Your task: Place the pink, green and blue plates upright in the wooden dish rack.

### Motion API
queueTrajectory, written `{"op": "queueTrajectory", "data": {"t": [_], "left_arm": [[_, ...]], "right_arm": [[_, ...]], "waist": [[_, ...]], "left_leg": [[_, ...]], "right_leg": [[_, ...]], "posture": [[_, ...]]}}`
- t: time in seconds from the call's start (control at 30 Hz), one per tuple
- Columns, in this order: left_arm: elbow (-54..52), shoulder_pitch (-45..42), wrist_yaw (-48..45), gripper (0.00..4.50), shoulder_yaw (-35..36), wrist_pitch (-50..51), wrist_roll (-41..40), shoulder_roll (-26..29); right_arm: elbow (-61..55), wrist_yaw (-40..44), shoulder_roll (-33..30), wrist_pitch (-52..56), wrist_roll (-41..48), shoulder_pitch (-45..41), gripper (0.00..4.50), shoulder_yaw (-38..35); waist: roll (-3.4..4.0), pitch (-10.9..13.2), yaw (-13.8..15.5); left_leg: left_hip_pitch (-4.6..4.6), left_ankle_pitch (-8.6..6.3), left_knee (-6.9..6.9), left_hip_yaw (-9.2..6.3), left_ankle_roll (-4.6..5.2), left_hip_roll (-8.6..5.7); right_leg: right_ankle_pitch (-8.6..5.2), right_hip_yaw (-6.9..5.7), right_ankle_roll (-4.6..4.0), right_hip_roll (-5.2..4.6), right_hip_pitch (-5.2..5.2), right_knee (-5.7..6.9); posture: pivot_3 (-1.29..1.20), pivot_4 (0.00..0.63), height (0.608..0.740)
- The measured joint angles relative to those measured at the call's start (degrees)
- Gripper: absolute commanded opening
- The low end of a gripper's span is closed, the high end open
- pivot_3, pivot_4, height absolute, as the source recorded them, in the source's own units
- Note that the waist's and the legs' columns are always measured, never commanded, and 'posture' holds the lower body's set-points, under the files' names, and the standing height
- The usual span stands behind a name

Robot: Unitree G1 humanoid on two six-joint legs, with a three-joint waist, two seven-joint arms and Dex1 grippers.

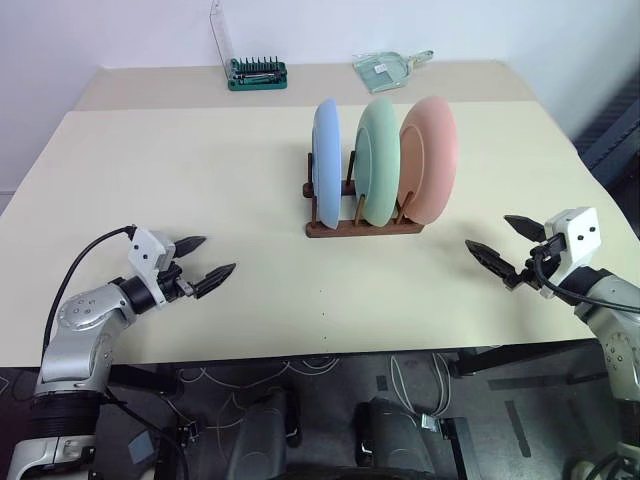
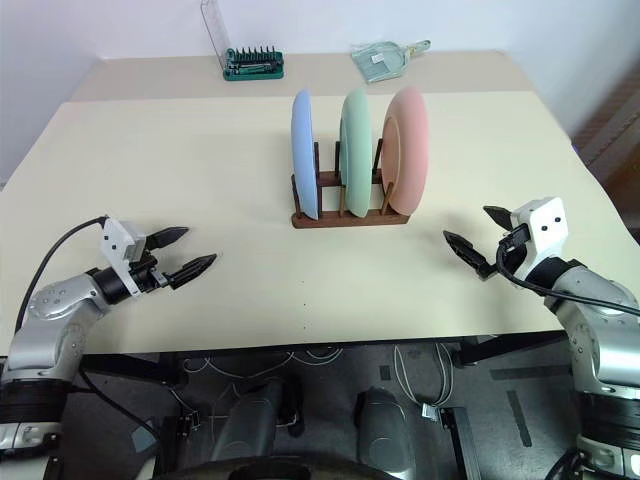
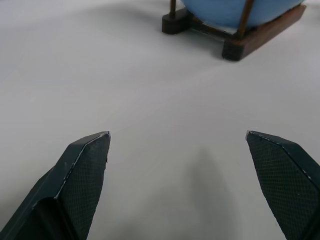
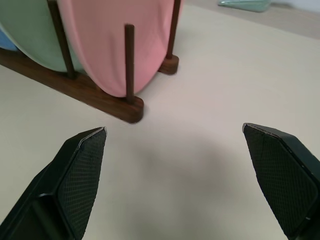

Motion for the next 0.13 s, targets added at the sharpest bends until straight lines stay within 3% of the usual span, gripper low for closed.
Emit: {"op": "queueTrajectory", "data": {"t": [0.13], "left_arm": [[1.9, 0.1, 0.5, 4.50, 0.4, -1.4, 0.1, -0.7]], "right_arm": [[0.1, 0.1, 0.3, 0.2, -0.1, 0.1, 4.46, 0.6]], "waist": [[0.00, 0.0, 0.0]], "left_leg": [[0.00, 0.00, 0.00, 0.00, 0.00, 0.00]], "right_leg": [[0.00, 0.00, 0.00, 0.00, 0.00, 0.01]], "posture": [[0.00, 0.150, 0.737]]}}
